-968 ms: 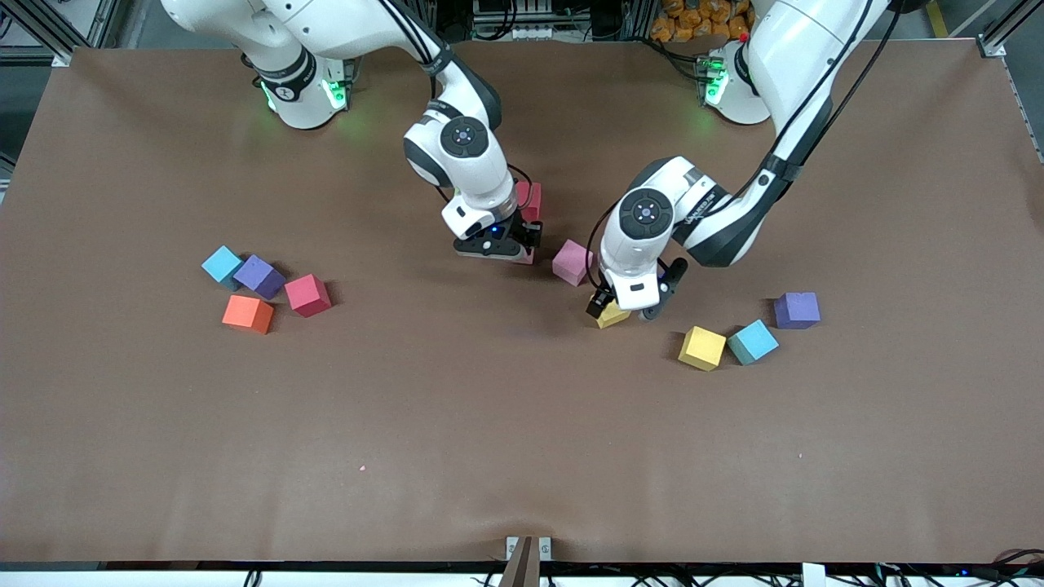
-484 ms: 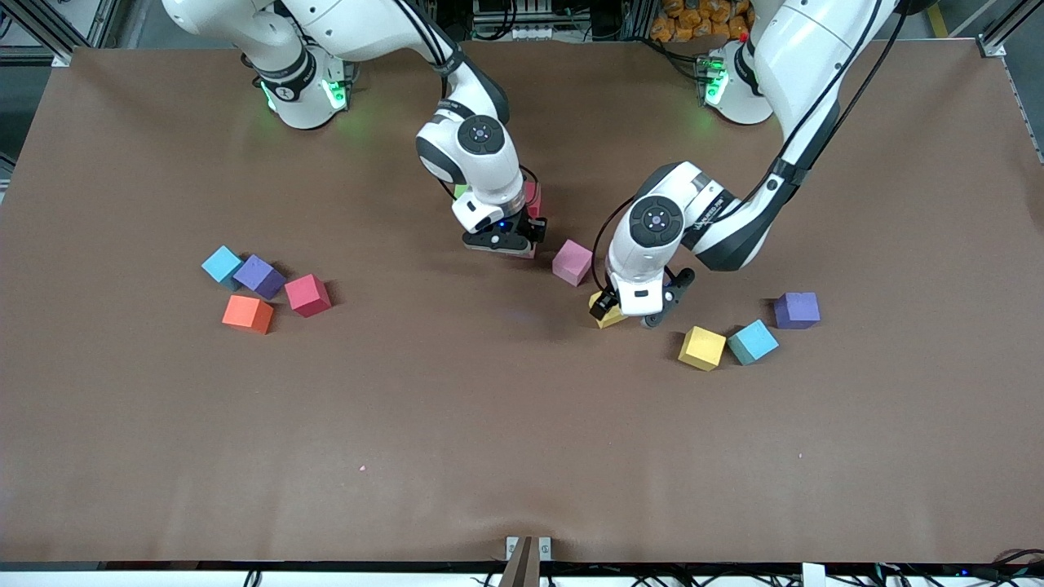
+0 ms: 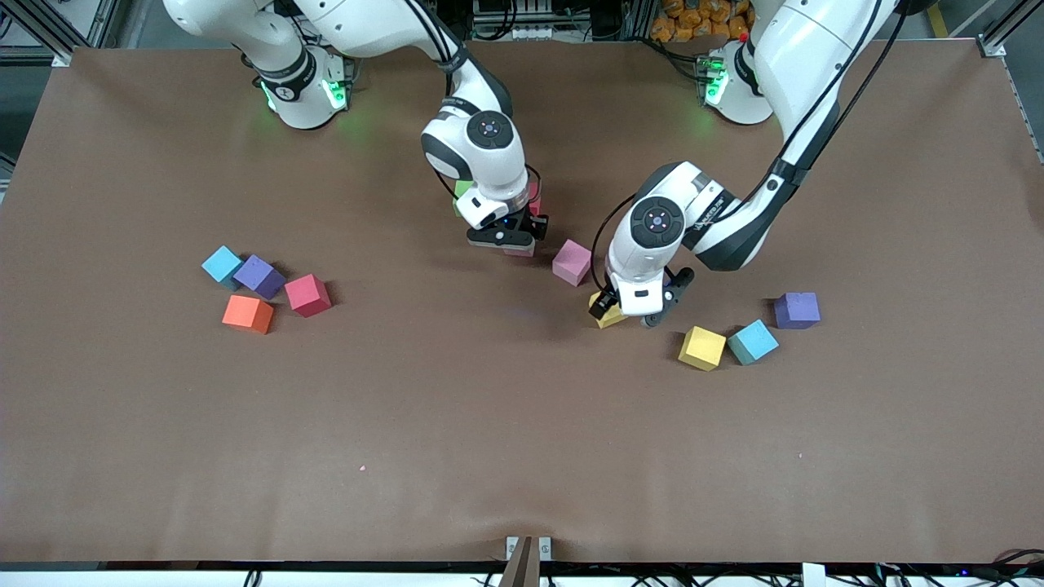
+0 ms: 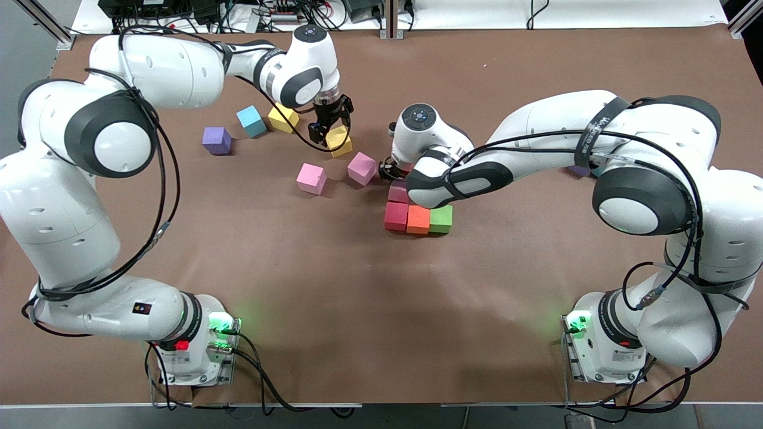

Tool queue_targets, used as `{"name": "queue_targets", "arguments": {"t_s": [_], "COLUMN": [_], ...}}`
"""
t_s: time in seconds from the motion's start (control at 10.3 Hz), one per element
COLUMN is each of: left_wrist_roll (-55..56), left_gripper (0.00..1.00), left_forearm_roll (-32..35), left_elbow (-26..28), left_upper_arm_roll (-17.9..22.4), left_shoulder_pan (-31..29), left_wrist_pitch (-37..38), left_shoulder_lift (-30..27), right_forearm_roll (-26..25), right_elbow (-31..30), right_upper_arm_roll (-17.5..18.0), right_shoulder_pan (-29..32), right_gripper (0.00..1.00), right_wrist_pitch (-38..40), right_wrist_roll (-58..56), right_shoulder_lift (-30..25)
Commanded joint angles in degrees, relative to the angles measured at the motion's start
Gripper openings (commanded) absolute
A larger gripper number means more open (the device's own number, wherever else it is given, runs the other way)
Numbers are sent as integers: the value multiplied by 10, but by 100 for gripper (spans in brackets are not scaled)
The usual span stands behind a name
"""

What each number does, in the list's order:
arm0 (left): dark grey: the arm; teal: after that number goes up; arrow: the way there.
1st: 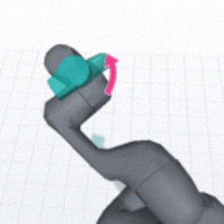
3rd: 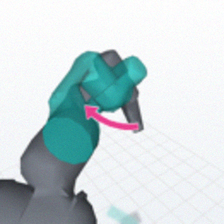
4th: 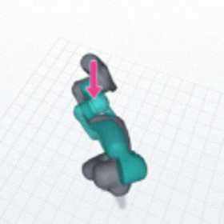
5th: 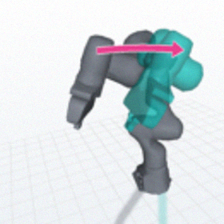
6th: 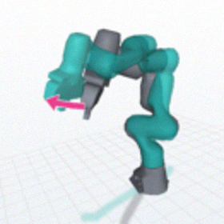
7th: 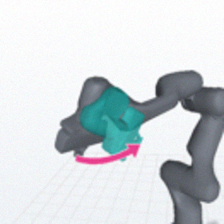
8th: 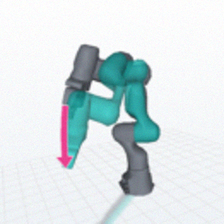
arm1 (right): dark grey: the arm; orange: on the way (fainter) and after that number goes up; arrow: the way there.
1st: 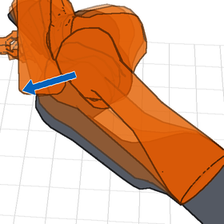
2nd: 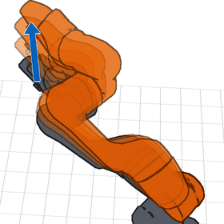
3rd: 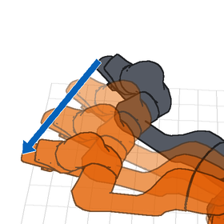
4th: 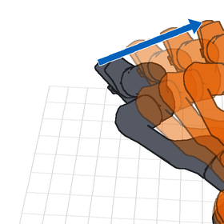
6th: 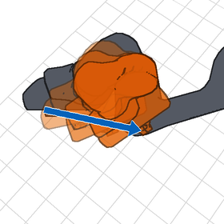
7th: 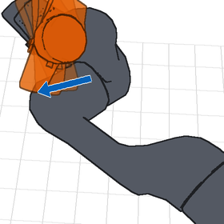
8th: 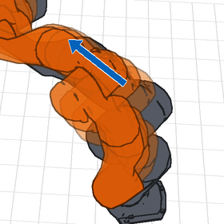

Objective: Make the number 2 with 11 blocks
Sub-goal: 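Place pink under red with the right gripper while the left gripper grasps lavender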

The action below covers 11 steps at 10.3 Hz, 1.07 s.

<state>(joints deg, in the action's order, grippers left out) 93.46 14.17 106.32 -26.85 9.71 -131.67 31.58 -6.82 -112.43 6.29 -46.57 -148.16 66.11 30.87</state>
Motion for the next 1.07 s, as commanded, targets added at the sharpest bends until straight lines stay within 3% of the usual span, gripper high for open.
{"name": "queue_targets", "arguments": {"t_s": [0.0,0.39,0.68,0.77,0.97], "left_wrist_roll": [-15,-10,6,14,22], "left_gripper": [100,100,100,100,100], "left_forearm_roll": [-14,-34,-37,-37,-37], "left_elbow": [-4,-3,-3,-3,-2], "left_upper_arm_roll": [-6,-7,-7,-7,-7], "left_shoulder_pan": [-4,2,6,7,7], "left_wrist_pitch": [4,4,4,4,4], "left_shoulder_lift": [1,1,1,2,2], "right_forearm_roll": [-11,-11,-11,-11,-12], "right_elbow": [6,12,16,16,16], "right_upper_arm_roll": [-22,-30,-30,-30,-30], "right_shoulder_pan": [-33,-44,-44,-44,-44], "right_gripper": [13,18,52,98,100], "right_wrist_pitch": [28,20,19,19,20], "right_wrist_roll": [21,32,38,38,36], "right_shoulder_lift": [2,11,12,12,11]}}
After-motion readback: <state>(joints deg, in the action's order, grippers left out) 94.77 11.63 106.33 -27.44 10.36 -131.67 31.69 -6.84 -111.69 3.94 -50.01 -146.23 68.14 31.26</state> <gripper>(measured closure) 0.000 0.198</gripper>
